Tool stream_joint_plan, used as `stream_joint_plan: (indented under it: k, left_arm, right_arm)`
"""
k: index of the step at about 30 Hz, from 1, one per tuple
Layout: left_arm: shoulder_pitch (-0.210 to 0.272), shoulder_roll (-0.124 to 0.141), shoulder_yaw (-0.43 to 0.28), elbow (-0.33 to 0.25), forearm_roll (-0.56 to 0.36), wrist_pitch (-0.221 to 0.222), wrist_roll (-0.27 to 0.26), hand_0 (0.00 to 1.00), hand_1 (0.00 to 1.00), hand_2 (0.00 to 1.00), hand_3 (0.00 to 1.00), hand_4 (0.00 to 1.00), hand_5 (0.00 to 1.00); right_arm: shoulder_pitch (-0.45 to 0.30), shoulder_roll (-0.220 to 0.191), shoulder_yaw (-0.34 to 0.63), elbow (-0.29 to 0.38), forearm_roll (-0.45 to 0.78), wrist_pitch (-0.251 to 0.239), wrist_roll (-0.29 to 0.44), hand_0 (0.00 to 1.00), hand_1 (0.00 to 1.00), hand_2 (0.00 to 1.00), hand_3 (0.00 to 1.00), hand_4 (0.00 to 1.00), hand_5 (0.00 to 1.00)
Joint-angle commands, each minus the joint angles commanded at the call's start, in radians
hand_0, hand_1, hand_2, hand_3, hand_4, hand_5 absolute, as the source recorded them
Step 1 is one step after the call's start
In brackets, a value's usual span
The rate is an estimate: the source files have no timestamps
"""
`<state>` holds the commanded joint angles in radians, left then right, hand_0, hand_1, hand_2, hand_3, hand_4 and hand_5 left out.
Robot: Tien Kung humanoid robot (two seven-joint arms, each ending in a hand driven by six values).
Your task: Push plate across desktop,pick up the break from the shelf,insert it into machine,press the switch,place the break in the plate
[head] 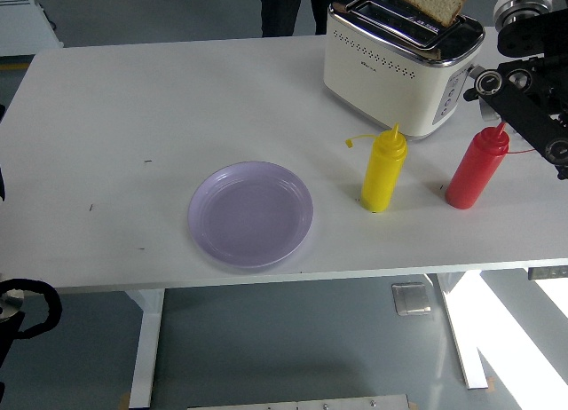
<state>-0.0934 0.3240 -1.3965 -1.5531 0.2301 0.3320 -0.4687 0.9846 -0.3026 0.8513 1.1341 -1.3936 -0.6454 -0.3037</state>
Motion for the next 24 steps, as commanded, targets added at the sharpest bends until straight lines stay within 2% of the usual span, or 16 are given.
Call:
stream_joint_plan:
  k: [4,9,14,24]
  left_arm:
    - [0.006,-0.006,-0.027,0.023,-0.102,-0.035,0.031,0.751,0.687,0.644,0.631,0.688,0.926]
    - [0.007,-0.008,-0.034,0.035,-0.197,-0.049,0.042,0.750,0.687,0.645,0.631,0.687,0.927]
    - [0.004,-0.009,-0.026,0.037,-0.214,-0.048,0.034,0.750,0.687,0.645,0.631,0.687,0.927]
    - [0.000,-0.008,-0.014,0.036,-0.211,-0.049,0.022,0.749,0.685,0.643,0.627,0.691,0.925]
  right_arm:
    - [0.023,0.030,-0.022,-0.043,-0.003,0.000,0.007,0.506,0.499,0.509,0.486,0.170,0.002]
    - [0.048,0.060,-0.044,-0.105,-0.001,0.000,0.008,0.506,0.499,0.508,0.485,0.166,0.002]
    - [0.059,0.080,-0.061,-0.169,-0.015,0.000,0.011,0.506,0.499,0.508,0.485,0.166,0.002]
    - [0.072,0.099,-0.083,-0.236,-0.023,0.000,0.027,0.509,0.501,0.508,0.485,0.170,0.002]
